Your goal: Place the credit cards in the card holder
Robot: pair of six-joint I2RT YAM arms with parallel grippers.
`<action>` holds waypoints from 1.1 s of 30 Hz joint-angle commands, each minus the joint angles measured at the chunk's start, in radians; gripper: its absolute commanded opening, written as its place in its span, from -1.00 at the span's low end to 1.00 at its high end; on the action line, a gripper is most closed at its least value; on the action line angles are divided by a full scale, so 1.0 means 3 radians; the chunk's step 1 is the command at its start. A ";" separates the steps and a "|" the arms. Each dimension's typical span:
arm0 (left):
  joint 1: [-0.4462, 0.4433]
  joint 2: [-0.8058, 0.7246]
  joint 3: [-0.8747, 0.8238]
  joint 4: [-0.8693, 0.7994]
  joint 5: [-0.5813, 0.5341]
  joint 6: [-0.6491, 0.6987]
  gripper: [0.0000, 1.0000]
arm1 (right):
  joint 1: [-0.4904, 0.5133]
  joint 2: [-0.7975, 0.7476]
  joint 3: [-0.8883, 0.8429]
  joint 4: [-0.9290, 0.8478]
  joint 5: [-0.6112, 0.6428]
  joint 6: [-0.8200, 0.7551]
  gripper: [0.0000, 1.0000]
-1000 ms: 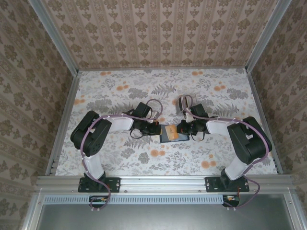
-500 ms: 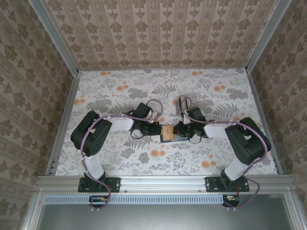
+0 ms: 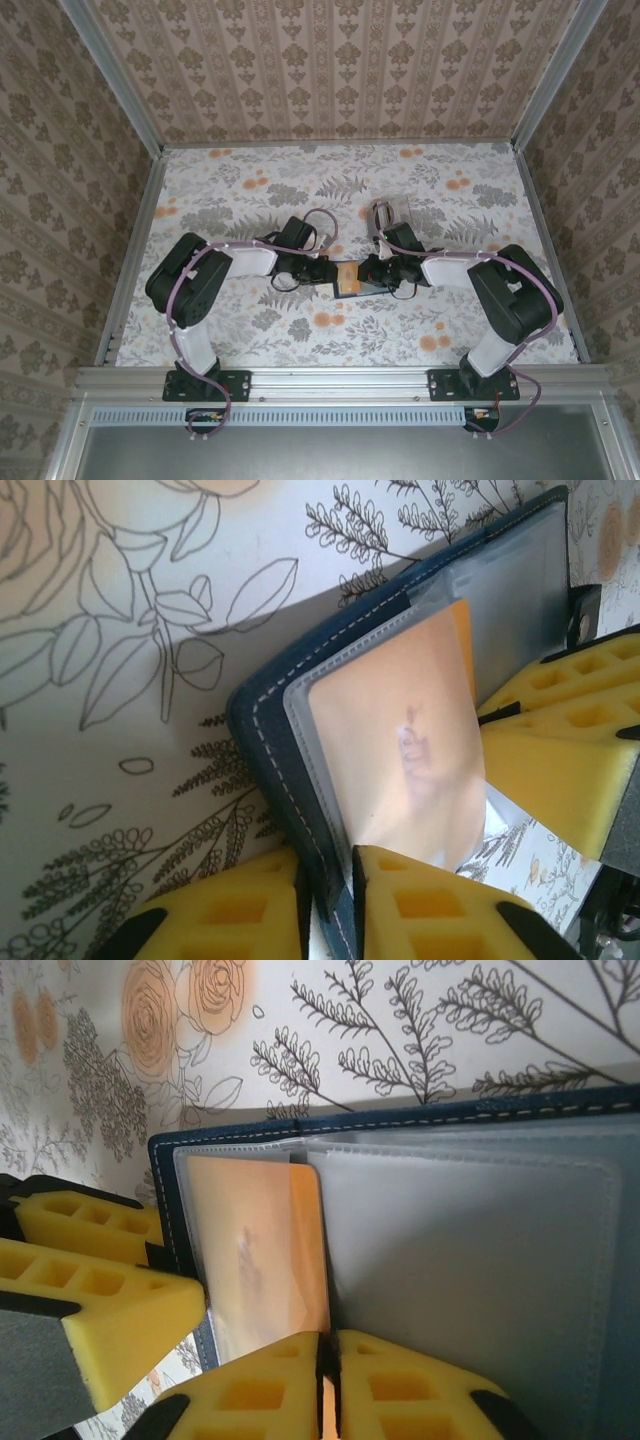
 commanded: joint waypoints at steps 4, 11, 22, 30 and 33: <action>0.0047 -0.0119 -0.0075 -0.0289 -0.0023 0.0143 -0.43 | 0.0031 -0.0299 0.0276 -0.0910 0.0138 -0.0486 -0.44; 0.0028 -0.0020 -0.0021 -0.0199 0.0036 0.0080 -0.43 | 0.0031 -0.0516 0.0449 -0.1687 0.0589 -0.0837 -0.09; -0.0008 0.0021 0.0076 -0.0239 -0.0017 0.0057 -0.47 | 0.0033 -0.0341 0.0439 -0.1670 0.0666 -0.0850 0.00; -0.0015 0.0017 0.0062 -0.0259 -0.0056 0.0062 -0.48 | 0.0031 -0.0181 0.0492 -0.1643 0.0907 -0.0733 0.12; -0.0023 0.0002 0.0047 -0.0242 -0.0053 0.0060 -0.48 | 0.0031 -0.0251 0.0471 -0.1640 0.0978 -0.0688 0.13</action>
